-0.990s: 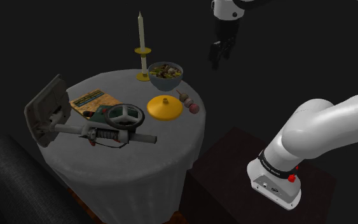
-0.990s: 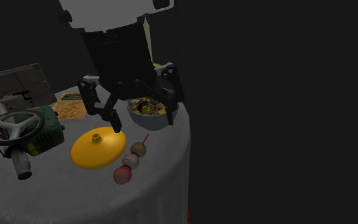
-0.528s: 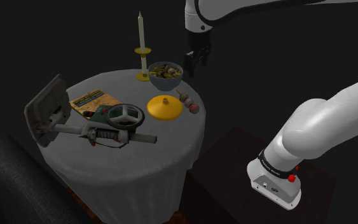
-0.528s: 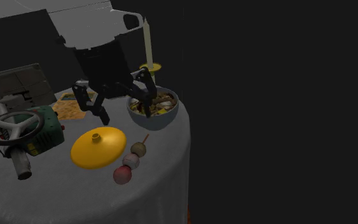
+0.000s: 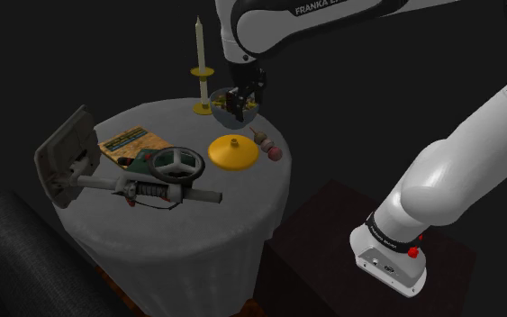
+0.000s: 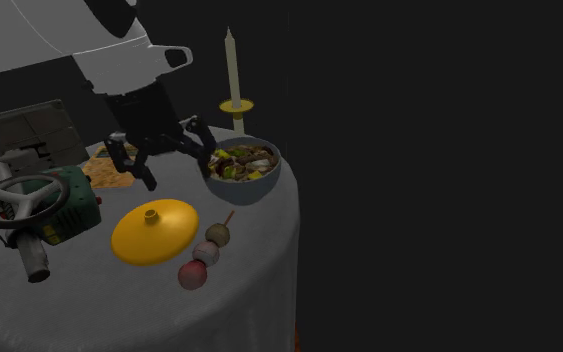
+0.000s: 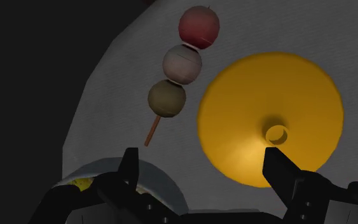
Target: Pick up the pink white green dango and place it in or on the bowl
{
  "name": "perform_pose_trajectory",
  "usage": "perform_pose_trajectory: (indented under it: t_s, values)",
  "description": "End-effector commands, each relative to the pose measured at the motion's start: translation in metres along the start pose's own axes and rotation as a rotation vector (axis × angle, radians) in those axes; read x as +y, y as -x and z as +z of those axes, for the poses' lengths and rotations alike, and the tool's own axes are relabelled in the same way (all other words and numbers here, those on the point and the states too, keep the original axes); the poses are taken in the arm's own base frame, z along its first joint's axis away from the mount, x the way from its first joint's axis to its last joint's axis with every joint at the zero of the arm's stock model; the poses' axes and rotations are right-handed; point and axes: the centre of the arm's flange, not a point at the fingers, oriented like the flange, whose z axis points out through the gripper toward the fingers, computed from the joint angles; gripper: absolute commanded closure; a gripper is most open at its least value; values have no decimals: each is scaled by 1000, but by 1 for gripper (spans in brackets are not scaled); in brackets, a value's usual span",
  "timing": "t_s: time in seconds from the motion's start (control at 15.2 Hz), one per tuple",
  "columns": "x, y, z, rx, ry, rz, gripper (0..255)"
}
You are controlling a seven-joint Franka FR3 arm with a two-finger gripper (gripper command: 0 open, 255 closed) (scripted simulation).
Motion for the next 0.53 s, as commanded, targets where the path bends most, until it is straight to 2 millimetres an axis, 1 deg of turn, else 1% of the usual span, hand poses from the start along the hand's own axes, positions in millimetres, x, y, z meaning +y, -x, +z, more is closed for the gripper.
perform_pose_trajectory:
  t_s: [0.0,0.26,0.33,0.46]
  values:
    - [-3,-3,11,1,1,-1,0]
    - [-3,-3,32,1,1,-1,0]
    - [-3,-3,41,1,1,-1,0]
    - [-3,-3,41,1,1,-1,0]
